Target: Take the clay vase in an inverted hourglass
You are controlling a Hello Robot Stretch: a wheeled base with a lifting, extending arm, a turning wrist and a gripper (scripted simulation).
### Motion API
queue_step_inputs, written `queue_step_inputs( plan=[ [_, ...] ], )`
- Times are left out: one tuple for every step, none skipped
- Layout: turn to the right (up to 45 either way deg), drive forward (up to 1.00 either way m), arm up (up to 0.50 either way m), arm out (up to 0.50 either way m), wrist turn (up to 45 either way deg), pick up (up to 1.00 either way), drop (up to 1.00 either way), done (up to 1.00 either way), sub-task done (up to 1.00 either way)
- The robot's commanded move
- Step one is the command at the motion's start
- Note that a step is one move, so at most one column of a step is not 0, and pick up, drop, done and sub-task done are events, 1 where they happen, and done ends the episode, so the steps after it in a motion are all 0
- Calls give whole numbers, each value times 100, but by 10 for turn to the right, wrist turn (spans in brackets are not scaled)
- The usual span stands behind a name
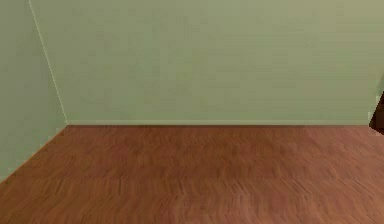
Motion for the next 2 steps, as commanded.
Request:
queue_step_inputs(
  plan=[
    [0,0,0,0,450,0,0,0,0],
    [0,0,0,0,450,0,0,0,0]
  ],
)
